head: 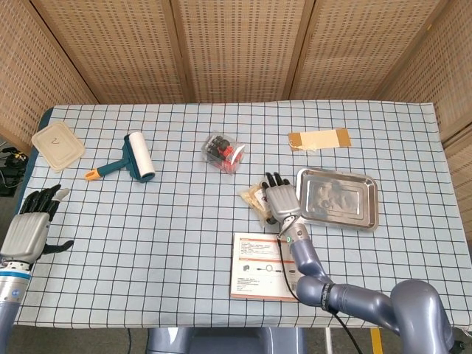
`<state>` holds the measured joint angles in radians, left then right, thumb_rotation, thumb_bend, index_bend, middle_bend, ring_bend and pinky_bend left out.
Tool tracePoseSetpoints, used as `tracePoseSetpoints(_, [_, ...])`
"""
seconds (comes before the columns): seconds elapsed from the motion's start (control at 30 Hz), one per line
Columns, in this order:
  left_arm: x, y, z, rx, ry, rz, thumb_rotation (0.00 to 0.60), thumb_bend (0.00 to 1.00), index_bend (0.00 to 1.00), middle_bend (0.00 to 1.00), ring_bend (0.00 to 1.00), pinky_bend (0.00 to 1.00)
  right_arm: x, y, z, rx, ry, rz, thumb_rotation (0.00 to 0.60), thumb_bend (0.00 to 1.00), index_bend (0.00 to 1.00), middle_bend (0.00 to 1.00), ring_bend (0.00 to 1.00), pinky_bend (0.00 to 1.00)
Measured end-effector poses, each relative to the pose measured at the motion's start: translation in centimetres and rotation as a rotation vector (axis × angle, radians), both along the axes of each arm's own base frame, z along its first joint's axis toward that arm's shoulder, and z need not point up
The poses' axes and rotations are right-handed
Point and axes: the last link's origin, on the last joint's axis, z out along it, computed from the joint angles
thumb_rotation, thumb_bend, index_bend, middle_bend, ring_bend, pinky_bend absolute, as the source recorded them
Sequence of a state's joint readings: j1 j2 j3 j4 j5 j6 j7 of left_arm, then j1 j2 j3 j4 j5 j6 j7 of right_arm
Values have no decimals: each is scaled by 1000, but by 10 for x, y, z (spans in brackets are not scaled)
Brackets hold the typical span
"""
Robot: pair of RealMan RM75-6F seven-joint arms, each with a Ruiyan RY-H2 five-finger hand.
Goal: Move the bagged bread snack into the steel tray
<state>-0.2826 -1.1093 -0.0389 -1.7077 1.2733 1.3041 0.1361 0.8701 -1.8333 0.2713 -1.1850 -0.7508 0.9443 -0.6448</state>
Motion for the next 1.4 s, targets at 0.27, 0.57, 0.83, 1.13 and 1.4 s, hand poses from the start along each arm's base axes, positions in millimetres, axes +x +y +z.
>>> tracePoseSetpoints(0.27, [0, 0, 1, 7, -9, -3, 600, 0, 0, 0, 0, 0, 5, 3, 3, -27, -16, 36, 600, 147, 622, 451, 401, 520])
tracePoseSetpoints(0.57, [0, 0, -1, 3, -3, 0, 600, 0, 0, 0, 0, 0, 15, -4, 54, -143, -33, 90, 600, 147, 628, 452, 402, 519])
tracePoseSetpoints(0.83, [-1, 0, 0, 12, 4, 8, 600, 0, 0, 0, 0, 0, -29, -15, 123, -280, 25, 6, 600, 147, 621, 449, 402, 516])
tracePoseSetpoints(1.13, [1, -2, -1, 9, 14, 8, 600, 0, 0, 0, 0, 0, -97, -7, 134, -273, 41, -140, 600, 147, 606, 423, 396, 510])
tracePoseSetpoints(1.4, [1, -2, 0, 8, 11, 8, 600, 0, 0, 0, 0, 0, -121, -4, 121, -242, 62, -187, 600, 146, 498, 277, 245, 361])
